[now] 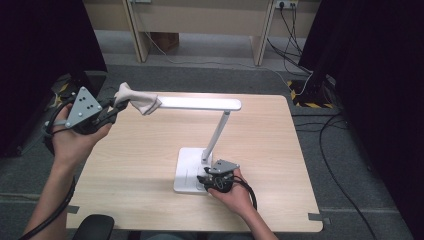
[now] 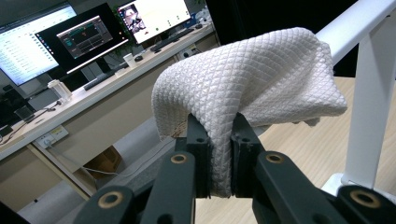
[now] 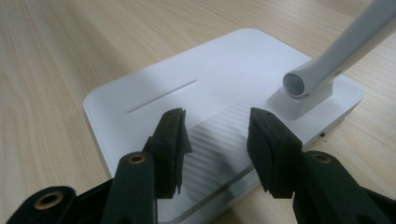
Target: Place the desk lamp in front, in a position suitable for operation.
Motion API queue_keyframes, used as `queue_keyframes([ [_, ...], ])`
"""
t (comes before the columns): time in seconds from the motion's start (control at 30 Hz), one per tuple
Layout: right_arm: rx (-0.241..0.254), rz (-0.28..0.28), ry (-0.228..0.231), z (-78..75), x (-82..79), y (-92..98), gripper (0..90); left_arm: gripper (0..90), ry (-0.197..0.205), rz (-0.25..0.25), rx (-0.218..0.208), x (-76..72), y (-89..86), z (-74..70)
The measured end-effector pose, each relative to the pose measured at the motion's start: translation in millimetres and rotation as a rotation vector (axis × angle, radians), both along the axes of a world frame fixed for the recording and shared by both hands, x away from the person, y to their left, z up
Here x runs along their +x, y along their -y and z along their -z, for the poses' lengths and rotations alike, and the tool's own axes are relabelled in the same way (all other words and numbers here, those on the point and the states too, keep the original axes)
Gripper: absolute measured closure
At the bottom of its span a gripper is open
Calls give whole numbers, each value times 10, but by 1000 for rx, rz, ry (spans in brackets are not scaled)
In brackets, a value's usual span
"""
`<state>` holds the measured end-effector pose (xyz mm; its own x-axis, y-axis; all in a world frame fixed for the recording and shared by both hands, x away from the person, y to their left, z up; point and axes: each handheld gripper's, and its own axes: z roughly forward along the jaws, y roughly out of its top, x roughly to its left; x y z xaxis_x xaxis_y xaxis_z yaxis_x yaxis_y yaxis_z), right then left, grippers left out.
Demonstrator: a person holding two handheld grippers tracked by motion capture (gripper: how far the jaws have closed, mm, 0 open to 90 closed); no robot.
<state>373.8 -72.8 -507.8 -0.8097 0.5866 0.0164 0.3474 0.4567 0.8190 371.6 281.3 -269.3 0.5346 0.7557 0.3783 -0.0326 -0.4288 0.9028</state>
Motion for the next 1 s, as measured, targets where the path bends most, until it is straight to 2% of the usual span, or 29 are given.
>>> queue_keyframes([
  [0.1,-1,-1,2,0,0,-2,570,809,-12,-10,3,14,23,-25],
  [0.5,0,-2,1,0,-1,-4,575,810,-19,-34,81,59,172,-120],
  [1.0,0,-2,2,1,-3,-9,579,809,-8,-20,106,66,266,-159],
])
